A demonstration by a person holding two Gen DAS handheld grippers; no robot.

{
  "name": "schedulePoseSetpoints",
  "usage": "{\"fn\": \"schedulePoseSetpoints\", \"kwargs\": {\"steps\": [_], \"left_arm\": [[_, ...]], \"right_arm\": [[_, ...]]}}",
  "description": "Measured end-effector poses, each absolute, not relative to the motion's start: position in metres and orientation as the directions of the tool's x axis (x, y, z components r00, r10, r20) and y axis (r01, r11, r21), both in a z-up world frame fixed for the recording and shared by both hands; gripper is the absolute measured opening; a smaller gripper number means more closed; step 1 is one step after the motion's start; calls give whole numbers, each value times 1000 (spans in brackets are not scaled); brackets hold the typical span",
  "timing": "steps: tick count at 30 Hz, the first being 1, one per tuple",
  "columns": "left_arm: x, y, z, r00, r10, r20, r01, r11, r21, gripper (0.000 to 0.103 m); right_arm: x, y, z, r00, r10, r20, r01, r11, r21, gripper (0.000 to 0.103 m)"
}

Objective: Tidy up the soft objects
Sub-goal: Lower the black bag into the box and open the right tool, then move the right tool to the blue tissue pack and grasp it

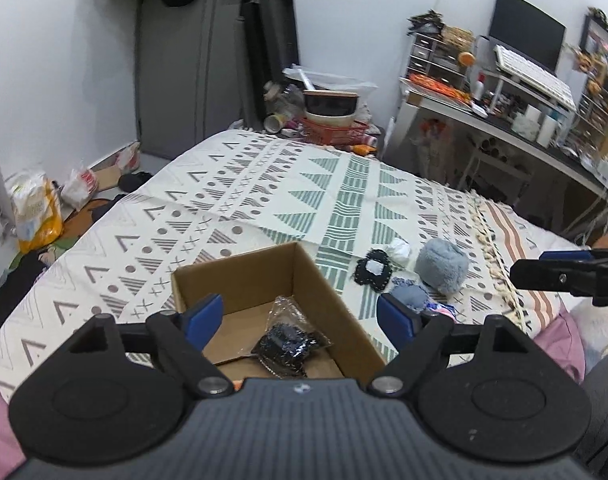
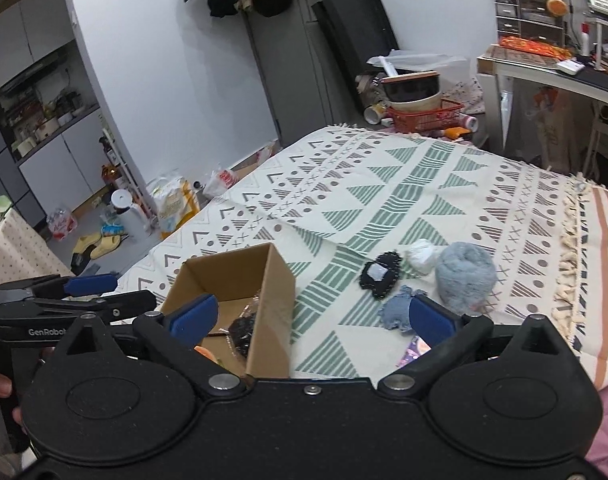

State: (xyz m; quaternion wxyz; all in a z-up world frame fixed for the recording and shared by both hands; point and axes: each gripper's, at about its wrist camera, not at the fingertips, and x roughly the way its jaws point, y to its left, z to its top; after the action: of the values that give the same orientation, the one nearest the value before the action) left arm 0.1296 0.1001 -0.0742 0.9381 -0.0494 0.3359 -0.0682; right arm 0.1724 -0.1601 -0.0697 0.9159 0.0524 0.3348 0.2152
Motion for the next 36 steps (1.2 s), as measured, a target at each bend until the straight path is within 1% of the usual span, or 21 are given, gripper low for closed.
{"fn": "schedulePoseSetpoints", "kwargs": {"steps": [7,13,23,25,30,36], "left_arm": [[137,89,-64,743,-171,-647,142,985,-98,83],[147,77,-62,724,-197,-661,180,979,-94,83],[178,45,-77,677,-266,-686,273,957,-101,83],[185,37,-83,665,-271,-696,285,953,-99,83],[202,20,-97,642,-298,-707,315,943,-111,82],[224,7,-113,607,-309,-732,322,938,-129,80]], "right_arm": [[169,-184,-71,701,403,-588,-319,915,247,103],[170,-201,-75,707,385,-594,-290,923,253,103],[183,-232,-95,701,332,-631,-209,942,264,103],[185,-237,-101,693,327,-643,-194,943,270,101],[195,-247,-118,662,330,-674,-157,939,306,90],[205,-252,-141,625,336,-705,-122,934,337,89]]}}
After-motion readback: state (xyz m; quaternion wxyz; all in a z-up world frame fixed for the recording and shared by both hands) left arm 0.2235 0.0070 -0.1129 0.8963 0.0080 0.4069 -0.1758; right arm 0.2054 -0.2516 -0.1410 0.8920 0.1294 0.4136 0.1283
